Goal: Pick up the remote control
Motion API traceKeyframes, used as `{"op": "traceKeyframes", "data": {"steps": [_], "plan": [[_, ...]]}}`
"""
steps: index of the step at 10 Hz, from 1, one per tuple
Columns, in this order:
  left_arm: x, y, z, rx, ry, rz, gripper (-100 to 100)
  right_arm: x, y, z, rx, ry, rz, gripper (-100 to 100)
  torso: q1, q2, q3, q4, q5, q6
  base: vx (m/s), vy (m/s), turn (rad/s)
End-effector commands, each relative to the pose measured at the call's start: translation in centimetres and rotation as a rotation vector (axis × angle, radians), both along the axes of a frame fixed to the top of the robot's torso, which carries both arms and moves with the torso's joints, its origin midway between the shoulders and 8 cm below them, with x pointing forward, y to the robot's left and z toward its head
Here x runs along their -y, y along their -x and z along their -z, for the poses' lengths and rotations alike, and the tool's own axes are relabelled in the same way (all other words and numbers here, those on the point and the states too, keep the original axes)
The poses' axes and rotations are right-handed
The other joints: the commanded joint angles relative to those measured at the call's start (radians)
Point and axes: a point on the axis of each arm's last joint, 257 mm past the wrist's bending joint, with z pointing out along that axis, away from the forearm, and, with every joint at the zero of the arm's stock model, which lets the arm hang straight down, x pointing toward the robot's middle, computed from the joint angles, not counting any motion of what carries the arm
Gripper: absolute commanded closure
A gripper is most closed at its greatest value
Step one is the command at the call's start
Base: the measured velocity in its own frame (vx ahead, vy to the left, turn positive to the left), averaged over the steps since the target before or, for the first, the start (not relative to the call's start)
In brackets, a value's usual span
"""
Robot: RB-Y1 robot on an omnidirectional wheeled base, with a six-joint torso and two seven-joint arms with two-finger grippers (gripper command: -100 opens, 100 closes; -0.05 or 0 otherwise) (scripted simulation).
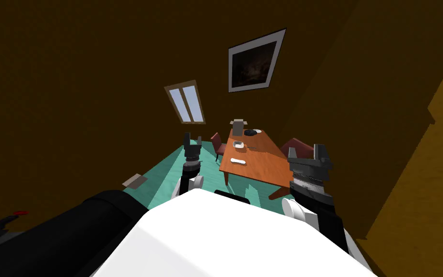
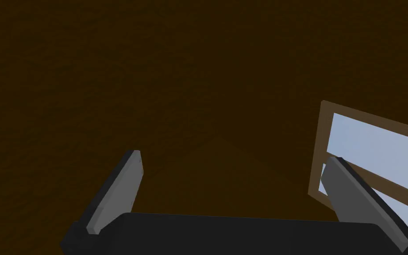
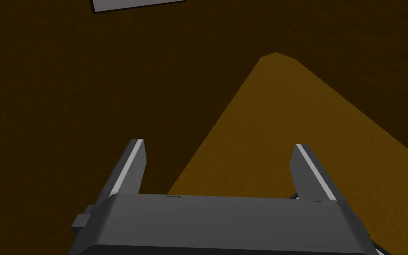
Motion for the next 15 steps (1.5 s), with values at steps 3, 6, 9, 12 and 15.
{"op": "traceKeyframes", "data": {"steps": [3,6,9,12,15], "plan": [[0.0,0.0,0.0,0.0,0.0,0.0,0,-1.3,-1.7,2.5,-0.061,0.105,-0.041,-100,-0.007,0.001,0.001,0.0,-0.001,0.0,-0.014,-0.092,0.257],[0.0,0.0,0.0,0.0,0.0,0.0,0,-2.0,-2.8,4.8,-0.111,0.184,-0.065,-100,-0.006,0.001,0.0,0.0,-0.001,0.0,-0.025,-0.092,0.199],[0.0,0.0,0.0,0.0,0.0,0.0,0,-2.6,-4.0,7.8,-0.172,0.286,-0.091,-100,-0.008,0.001,0.001,0.0,-0.002,0.001,-0.035,-0.106,0.265],[0.0,0.0,0.0,0.0,0.0,0.0,0,-2.8,-5.0,11.4,-0.243,0.397,-0.11,-100,-0.006,0.001,0.001,0.0,-0.002,0.001,-0.049,-0.08,0.297],[0.0,0.0,0.0,0.0,0.0,0.0,0,-2.7,-5.6,14.9,-0.305,0.528,-0.131,-100,-0.007,0.0,0.0,0.0,-0.002,0.0,-0.045,-0.077,0.336]]}}
